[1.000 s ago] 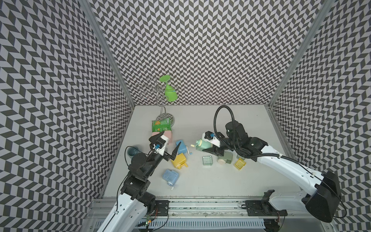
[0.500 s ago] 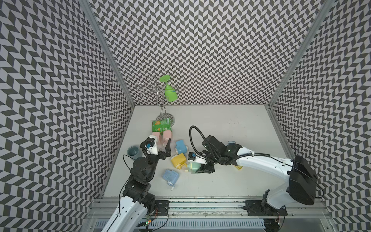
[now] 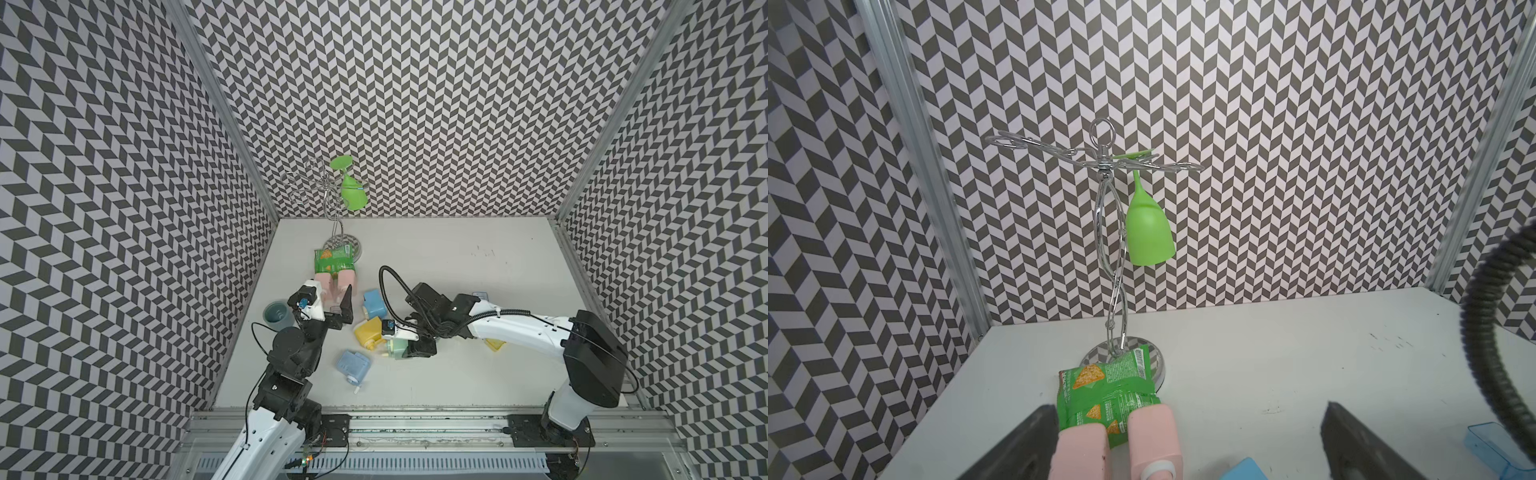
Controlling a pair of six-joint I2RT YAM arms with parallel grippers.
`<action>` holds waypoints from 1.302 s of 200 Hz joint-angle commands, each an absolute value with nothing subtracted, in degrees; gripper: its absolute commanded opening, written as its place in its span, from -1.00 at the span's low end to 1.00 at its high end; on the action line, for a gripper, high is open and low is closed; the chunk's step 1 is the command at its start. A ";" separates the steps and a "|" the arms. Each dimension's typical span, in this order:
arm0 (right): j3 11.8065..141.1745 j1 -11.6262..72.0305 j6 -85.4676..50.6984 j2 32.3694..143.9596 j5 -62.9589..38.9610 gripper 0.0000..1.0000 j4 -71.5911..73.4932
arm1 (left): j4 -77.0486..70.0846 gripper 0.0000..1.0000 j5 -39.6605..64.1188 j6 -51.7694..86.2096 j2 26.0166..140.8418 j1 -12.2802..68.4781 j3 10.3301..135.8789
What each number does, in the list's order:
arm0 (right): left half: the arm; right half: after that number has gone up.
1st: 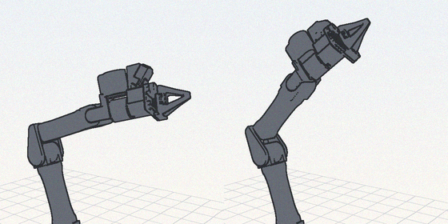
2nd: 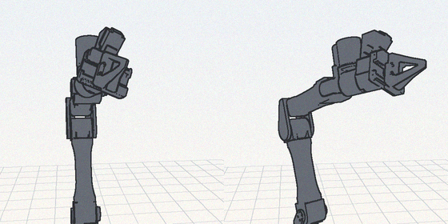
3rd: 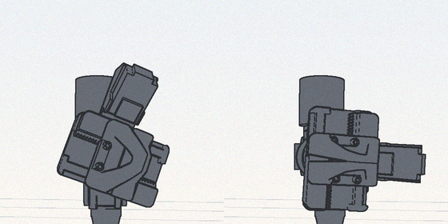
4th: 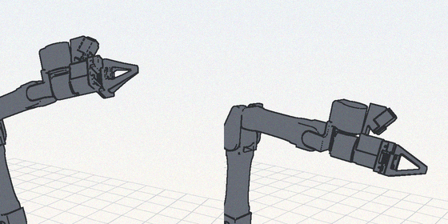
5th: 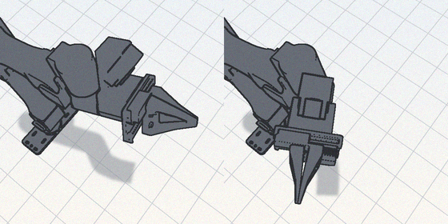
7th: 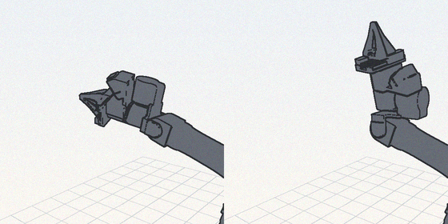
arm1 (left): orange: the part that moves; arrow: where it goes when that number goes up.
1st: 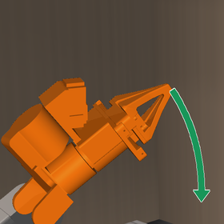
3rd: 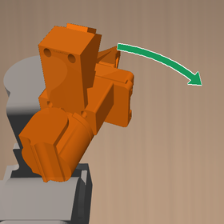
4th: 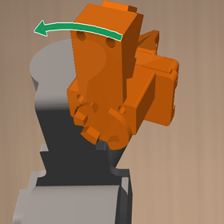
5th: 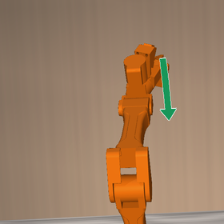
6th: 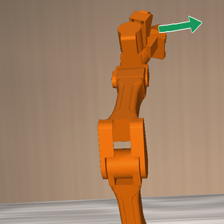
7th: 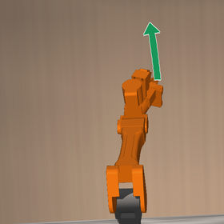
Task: Put the tray back into the pencil sharpener
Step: Place the pencil sharpener at the center of the board.
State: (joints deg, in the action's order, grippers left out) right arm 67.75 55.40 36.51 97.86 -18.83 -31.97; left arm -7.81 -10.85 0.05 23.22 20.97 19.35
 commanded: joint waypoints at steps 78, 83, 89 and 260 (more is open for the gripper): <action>60.93 55.76 40.80 96.78 -21.34 -0.49 -22.41 | -10.63 1.00 -8.43 -0.23 24.25 19.51 18.53; 60.78 55.79 40.91 96.81 -21.35 -0.49 -22.22 | -10.63 1.00 -8.15 -0.29 24.33 19.43 18.50; 60.73 55.75 41.03 97.04 -21.31 -0.48 -22.23 | -10.63 1.00 -7.88 -0.44 24.41 19.33 18.54; 59.30 52.89 29.68 84.43 -18.72 0.94 -17.39 | -12.49 1.00 11.58 -2.79 31.04 16.87 19.46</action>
